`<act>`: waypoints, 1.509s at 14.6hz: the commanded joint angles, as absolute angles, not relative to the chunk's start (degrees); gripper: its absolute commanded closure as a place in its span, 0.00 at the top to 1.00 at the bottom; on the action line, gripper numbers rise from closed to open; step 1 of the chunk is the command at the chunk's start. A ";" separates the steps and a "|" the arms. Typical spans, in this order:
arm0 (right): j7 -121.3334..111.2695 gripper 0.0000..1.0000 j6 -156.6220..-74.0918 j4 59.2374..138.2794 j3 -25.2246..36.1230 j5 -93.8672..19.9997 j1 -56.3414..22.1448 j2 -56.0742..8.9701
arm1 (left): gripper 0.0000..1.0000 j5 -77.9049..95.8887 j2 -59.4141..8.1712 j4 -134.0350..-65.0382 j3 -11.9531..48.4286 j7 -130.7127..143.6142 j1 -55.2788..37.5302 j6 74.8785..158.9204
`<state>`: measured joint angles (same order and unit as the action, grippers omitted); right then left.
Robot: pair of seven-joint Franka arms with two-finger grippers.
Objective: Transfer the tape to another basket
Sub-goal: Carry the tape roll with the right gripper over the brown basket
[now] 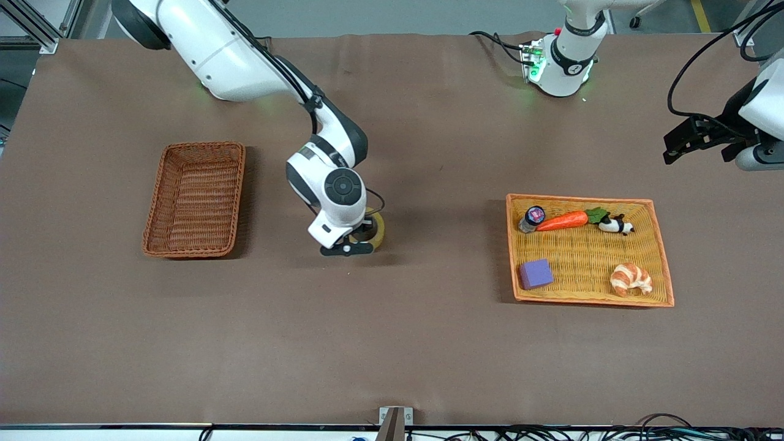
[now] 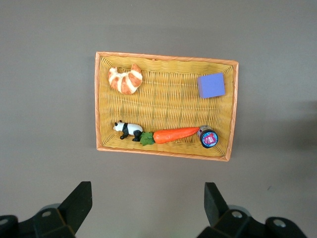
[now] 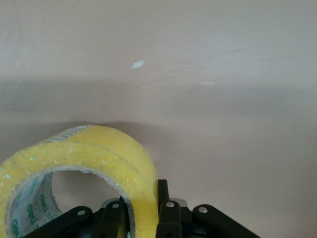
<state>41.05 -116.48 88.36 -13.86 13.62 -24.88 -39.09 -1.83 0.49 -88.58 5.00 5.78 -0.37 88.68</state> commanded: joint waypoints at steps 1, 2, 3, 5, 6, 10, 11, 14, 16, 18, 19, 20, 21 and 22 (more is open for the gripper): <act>34.15 0.00 -105.42 91.49 -16.44 12.15 -17.33 -27.97 | 1.00 -0.70 0.70 -88.77 4.66 4.83 -0.53 89.47; 28.45 0.00 -101.99 91.93 -15.57 10.04 -15.14 -25.60 | 1.00 -0.70 0.70 -88.86 4.66 4.83 -0.44 89.47; 21.69 0.00 -99.26 92.63 -13.29 8.80 -13.46 -23.23 | 1.00 -0.70 0.70 -88.94 4.66 4.83 -0.35 89.39; 11.12 0.00 -97.12 95.17 -6.02 7.57 -13.18 -19.53 | 1.00 -0.70 0.70 -88.95 4.66 4.75 -0.35 89.30; 6.20 0.00 -97.21 96.66 -2.24 5.21 -13.18 -18.03 | 1.00 -0.70 0.70 -88.95 4.66 4.75 -0.44 89.21; -9.47 0.00 -100.44 104.12 8.95 3.16 -13.27 -13.90 | 1.00 -0.88 -0.09 -88.77 4.83 4.75 -0.88 89.47; -13.23 0.00 -104.37 108.41 11.14 3.08 -13.27 -12.23 | 1.00 -0.79 -0.17 -88.86 5.10 4.83 -0.88 89.56; -19.33 0.00 -116.07 120.72 15.20 3.08 -13.27 -8.18 | 1.00 -0.79 -0.18 -88.94 5.18 4.83 -1.05 89.74; -20.38 0.00 -124.15 127.93 15.90 3.16 -13.18 -6.86 | 1.00 -0.79 -0.18 -88.95 5.53 4.83 -0.97 89.74; -24.50 0.01 -130.05 131.73 18.01 3.16 -13.18 -7.12 | 1.00 -0.79 -0.26 -88.95 5.54 4.75 -0.88 89.74; -26.17 0.01 -132.08 133.49 19.15 3.08 -13.18 -7.29 | 1.00 -0.79 -0.26 -88.95 5.54 4.75 -0.79 89.65; -26.37 0.02 -134.10 135.42 19.25 3.08 -13.18 -7.21 | 1.00 -0.88 -0.26 -89.03 5.54 4.83 -0.79 89.65; -26.37 0.02 -136.21 137.53 19.25 3.08 -13.18 -7.29 | 1.00 -0.88 -0.26 -89.03 5.45 4.92 -0.70 89.65; -26.28 0.02 -140.49 139.64 19.25 3.08 -13.10 -7.56 | 1.00 -0.88 -0.26 -89.03 5.45 4.92 -0.62 89.65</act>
